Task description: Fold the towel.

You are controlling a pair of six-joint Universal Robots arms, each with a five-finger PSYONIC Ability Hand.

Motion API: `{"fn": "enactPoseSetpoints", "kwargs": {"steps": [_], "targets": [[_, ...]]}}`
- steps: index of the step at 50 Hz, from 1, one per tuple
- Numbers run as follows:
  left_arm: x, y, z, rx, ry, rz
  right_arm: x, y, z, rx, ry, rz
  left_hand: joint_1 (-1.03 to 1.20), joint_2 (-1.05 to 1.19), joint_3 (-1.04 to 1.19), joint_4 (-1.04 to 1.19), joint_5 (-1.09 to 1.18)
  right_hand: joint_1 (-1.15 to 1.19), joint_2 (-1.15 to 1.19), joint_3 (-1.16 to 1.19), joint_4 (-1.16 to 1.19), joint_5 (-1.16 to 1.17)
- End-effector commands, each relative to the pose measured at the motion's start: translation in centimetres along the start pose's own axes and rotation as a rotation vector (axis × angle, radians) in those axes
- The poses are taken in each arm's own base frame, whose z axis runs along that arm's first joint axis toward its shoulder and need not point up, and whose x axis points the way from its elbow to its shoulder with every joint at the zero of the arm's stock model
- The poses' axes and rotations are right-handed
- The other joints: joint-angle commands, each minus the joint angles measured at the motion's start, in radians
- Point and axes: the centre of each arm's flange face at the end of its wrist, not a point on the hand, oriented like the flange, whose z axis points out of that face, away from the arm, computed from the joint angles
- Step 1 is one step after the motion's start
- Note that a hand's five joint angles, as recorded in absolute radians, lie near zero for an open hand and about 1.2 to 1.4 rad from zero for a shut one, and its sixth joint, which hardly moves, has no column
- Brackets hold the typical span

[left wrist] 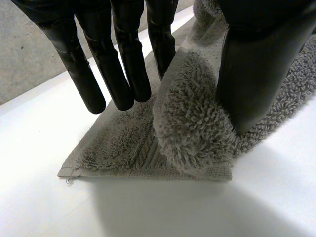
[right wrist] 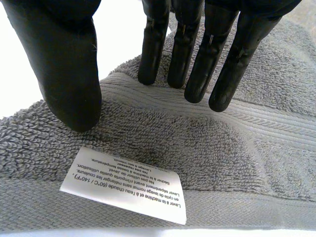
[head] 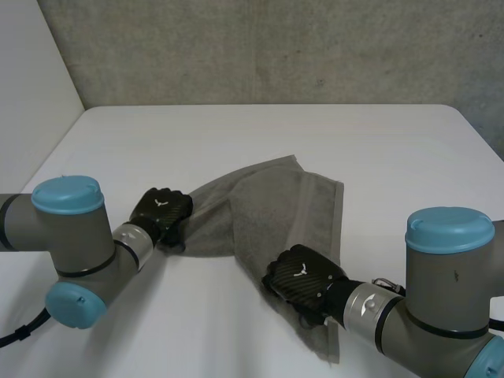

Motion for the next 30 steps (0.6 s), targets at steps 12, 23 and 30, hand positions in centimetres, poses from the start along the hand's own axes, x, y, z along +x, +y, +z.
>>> {"fn": "enactPoseSetpoints", "kwargs": {"steps": [12,23,30], "targets": [[0.0,0.0,-0.1,0.0,-0.001,0.0,1.2,-2.7,-1.9,0.044,0.042,-0.016,0.036,0.014,0.02,0.014,0.04,-0.339,-0.331,-0.34,-0.341,-0.336],[0.5,-0.3,-0.3,0.007,0.01,0.003,-0.7,-0.5,-4.4,-0.027,0.01,0.013,0.033,0.011,0.017,0.012,0.037,-0.315,-0.307,-0.317,-0.317,-0.312],[0.5,-0.3,-0.2,0.009,0.011,0.003,-1.3,1.7,-4.9,-0.052,0.017,-0.036,0.033,0.011,0.017,0.012,0.037,-0.301,-0.292,-0.302,-0.303,-0.298]]}}
